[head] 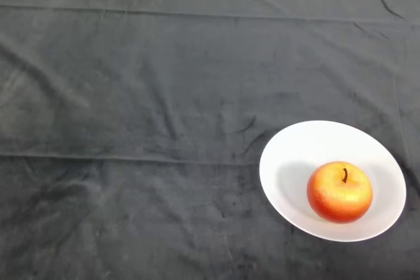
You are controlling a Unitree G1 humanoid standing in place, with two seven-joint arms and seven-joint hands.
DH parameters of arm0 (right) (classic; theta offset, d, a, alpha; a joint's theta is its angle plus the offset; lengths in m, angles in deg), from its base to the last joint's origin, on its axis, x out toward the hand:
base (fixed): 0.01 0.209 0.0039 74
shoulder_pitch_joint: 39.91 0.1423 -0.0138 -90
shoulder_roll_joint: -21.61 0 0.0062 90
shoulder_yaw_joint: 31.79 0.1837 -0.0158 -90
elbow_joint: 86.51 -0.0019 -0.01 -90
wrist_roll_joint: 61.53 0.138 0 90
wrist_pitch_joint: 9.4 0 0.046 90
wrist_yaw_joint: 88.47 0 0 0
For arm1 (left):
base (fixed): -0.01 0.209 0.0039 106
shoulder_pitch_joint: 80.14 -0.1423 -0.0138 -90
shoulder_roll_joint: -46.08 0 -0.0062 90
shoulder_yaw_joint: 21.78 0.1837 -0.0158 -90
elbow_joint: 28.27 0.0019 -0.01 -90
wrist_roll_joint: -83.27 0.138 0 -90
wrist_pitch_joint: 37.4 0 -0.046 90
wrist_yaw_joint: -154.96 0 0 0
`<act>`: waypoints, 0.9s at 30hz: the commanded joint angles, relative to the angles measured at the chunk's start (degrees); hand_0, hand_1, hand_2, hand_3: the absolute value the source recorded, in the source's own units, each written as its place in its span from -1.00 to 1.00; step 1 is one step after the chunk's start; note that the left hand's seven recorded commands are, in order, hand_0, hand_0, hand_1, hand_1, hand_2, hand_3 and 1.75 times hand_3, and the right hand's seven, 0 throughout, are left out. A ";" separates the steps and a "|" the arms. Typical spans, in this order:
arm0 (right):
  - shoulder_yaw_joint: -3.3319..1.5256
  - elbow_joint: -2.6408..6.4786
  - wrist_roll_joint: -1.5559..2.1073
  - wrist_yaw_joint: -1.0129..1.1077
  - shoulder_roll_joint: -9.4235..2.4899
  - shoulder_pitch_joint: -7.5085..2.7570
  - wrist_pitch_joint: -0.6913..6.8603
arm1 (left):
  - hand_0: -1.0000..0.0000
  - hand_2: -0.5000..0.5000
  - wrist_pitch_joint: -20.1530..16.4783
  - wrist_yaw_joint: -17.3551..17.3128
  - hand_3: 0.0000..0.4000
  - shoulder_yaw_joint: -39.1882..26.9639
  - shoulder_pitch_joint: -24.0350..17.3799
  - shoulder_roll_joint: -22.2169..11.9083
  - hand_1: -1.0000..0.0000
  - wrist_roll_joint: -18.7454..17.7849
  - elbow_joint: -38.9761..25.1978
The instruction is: Move the apple to the plate
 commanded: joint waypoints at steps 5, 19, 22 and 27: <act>0.90 0.32 0.63 -0.26 0.93 0.21 -0.31 | 1.00 0.00 -0.72 -0.36 -1.00 -2.74 2.76 1.06 1.00 1.06 -1.01; 0.90 0.30 0.63 -0.27 0.92 0.21 -0.30 | 1.00 0.00 -1.08 -0.86 -1.00 -3.60 2.68 1.49 1.00 1.64 -1.66; 0.90 0.30 0.63 -0.27 0.92 0.21 -0.30 | 1.00 0.00 -1.12 -0.97 -1.00 -3.79 2.64 1.58 1.00 1.74 -1.78; 0.90 0.29 0.63 -0.27 0.92 0.20 -0.30 | 1.00 0.00 -1.23 -1.20 -1.00 -4.14 2.60 1.66 1.00 1.84 -1.93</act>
